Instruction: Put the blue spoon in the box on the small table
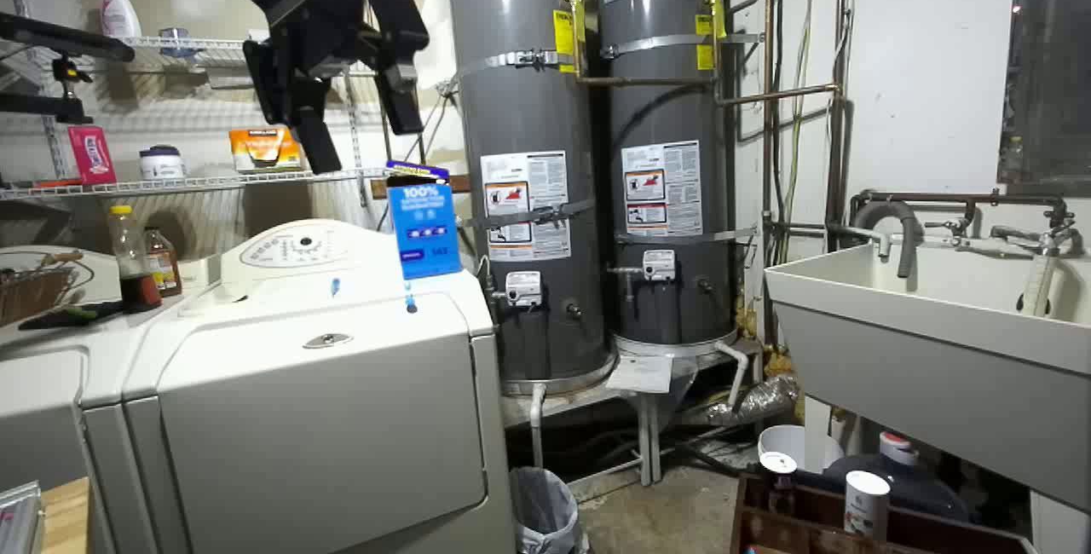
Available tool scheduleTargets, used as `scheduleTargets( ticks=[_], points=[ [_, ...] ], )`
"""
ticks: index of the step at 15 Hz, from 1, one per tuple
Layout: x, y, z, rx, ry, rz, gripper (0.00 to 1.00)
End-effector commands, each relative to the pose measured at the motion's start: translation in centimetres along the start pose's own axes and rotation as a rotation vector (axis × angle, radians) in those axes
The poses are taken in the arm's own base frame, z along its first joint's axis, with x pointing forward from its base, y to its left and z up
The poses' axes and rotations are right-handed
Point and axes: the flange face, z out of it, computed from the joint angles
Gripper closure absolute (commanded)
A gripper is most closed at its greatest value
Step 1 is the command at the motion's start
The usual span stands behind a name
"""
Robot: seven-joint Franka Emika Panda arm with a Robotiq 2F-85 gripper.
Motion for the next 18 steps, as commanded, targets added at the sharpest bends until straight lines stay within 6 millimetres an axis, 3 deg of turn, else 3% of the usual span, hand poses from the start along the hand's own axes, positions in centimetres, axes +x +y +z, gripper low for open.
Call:
scheduleTargets(
  ticks=[1,3,5,9,14,18],
  points=[
    [0.0,0.0,-0.1,0.001,-0.001,0.0,0.0],
    [0.0,0.0,-0.1,0.001,-0.001,0.0,0.0],
    [1.9,-0.3,-0.2,0.024,0.038,0.018,0.0],
    [8.2,-1.7,-0.4,0.086,0.114,0.009,0.0],
    [17.2,-9.2,-1.6,0.164,0.17,-0.175,0.0],
    [21.7,-15.9,-1.6,0.208,0.187,-0.291,0.0]
  ],
)
